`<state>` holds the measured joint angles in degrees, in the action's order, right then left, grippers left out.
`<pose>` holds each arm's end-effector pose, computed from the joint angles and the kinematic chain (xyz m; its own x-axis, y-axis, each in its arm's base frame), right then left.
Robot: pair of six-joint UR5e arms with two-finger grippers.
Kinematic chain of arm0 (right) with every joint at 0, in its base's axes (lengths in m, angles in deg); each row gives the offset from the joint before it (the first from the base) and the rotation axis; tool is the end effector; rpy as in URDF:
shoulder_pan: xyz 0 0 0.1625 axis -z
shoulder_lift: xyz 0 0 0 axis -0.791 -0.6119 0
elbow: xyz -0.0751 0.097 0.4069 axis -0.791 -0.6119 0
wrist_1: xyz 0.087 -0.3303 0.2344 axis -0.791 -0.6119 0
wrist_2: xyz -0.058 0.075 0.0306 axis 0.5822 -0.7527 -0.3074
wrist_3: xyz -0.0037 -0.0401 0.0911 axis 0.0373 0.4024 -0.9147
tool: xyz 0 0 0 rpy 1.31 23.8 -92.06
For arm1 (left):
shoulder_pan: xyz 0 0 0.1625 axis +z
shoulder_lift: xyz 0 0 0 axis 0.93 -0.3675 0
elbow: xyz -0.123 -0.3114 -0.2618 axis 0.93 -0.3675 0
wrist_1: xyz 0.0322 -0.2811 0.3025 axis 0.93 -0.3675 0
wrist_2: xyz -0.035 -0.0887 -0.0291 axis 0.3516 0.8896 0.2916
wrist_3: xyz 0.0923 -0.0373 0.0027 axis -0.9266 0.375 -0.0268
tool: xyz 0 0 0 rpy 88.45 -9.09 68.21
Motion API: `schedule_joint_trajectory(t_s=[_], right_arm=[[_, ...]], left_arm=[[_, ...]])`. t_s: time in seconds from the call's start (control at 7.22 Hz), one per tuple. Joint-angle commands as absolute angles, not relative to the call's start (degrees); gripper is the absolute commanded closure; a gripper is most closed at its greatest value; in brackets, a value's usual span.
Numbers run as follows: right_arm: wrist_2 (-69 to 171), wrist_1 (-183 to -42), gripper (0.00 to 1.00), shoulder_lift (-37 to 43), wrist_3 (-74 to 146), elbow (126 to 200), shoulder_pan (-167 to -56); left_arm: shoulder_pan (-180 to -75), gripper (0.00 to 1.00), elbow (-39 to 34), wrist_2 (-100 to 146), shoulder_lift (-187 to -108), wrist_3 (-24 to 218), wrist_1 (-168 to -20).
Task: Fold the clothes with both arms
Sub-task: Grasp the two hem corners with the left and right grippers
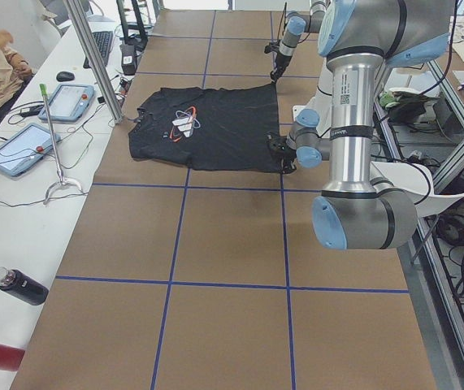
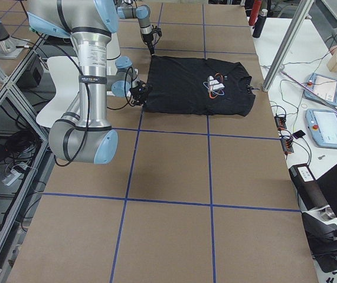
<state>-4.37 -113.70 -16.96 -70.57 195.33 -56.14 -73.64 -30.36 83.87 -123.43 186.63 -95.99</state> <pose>-0.4476 -0.1840 0.3564 0.4569 0.5662 0.6861 -0.5509 0.7856 -0.2815 0.4471 -0.1881 0.4052 0.5334 -0.2976 -0.7918 0.3411 0.9323 -0.1206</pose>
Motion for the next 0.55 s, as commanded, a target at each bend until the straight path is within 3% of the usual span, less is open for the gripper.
schedule_joint_trajectory(t_s=[0.0,0.14,0.28,0.42], right_arm=[[-4.4,-113.7,1.0,-17.0,-70.6,195.3,-56.1],[-4.4,-113.7,1.0,-17.0,-70.6,195.3,-56.1],[-4.4,-113.7,1.0,-17.0,-70.6,195.3,-56.2],[-4.4,-113.7,1.0,-17.0,-70.6,195.5,-56.4]], left_arm=[[-73.6,0.67,-30.4,83.9,-123.2,186.6,-96.0],[-73.6,0.88,-30.4,84.0,-123.3,186.7,-96.0],[-73.6,1.0,-30.6,84.0,-123.3,186.7,-96.0],[-73.6,1.0,-30.9,84.1,-123.2,186.6,-95.9]])
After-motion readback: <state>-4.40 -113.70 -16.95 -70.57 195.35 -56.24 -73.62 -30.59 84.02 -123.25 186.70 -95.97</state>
